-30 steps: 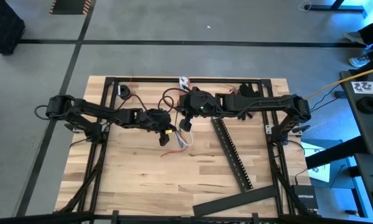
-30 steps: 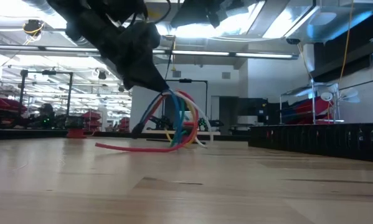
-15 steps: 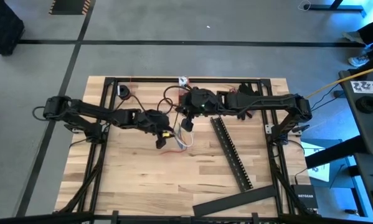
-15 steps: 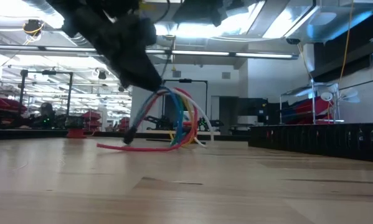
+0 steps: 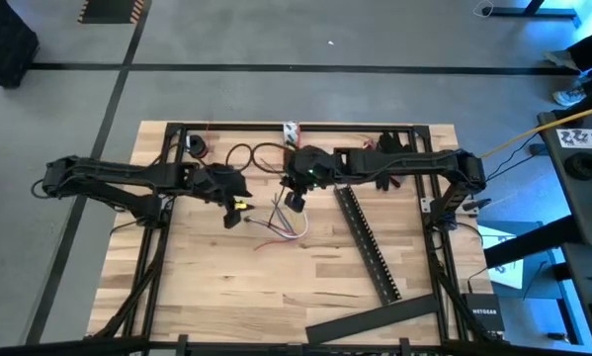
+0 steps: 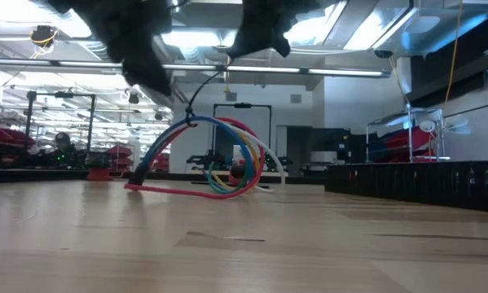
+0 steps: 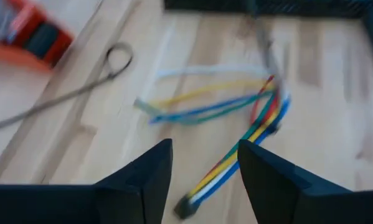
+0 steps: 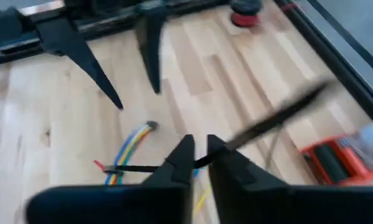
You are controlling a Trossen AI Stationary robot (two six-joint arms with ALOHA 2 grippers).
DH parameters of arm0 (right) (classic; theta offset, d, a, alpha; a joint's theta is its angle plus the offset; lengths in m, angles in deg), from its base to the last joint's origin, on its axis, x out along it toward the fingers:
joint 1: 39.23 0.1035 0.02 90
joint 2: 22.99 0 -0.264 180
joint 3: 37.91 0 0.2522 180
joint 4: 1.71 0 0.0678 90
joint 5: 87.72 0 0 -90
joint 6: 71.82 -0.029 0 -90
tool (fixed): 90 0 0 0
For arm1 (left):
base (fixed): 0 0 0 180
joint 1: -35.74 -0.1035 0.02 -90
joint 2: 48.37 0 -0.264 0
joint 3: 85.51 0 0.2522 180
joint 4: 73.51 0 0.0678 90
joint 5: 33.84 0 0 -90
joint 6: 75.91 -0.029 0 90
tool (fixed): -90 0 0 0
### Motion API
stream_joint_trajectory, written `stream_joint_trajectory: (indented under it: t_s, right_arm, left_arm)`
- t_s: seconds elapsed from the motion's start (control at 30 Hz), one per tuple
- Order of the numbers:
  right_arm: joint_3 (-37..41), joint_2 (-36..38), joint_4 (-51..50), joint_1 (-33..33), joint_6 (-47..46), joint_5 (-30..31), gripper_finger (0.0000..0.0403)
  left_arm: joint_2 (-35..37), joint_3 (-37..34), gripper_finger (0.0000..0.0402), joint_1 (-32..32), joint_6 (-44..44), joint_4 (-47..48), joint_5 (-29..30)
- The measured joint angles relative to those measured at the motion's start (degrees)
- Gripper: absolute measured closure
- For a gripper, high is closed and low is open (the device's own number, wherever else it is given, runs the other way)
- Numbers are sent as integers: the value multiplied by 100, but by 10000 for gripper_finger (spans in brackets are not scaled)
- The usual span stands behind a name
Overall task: Ziptie cables
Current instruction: Wrap the black zip tie on the cable
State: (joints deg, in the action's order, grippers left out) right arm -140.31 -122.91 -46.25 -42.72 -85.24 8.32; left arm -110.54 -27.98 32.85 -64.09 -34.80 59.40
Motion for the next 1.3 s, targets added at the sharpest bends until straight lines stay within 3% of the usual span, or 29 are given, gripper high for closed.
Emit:
stream_joint_trajectory:
  t_s: [0.27,0.4,0.57,0.73,1.0,1.13,1.3]
  right_arm:
    - [-48,33,-1181,-531,-309,31,225]
    - [8,33,-1007,-869,-318,-497,188]
    - [49,31,-978,-1183,-275,-985,177]
    - [-606,201,-1418,-1352,88,-1602,176]
    - [-1781,274,-2748,-1484,789,-818,176]
    - [-1215,267,-2303,-1499,1150,-705,176]
    - [602,216,12,-1486,1173,-1175,179]
  left_arm:
    - [-28,-648,236,-369,-532,124,7]
    - [-24,-962,242,-824,-664,93,-281]
    - [-19,-1143,249,-1423,-953,-34,-1042]
    - [37,-1128,254,-1776,-1092,-269,-1300]
    - [35,-1125,253,-1999,-1484,-459,-1465]
    - [35,-1125,252,-2011,-1458,-525,-1466]
    - [33,-1125,252,-2009,-1095,-513,-1468]
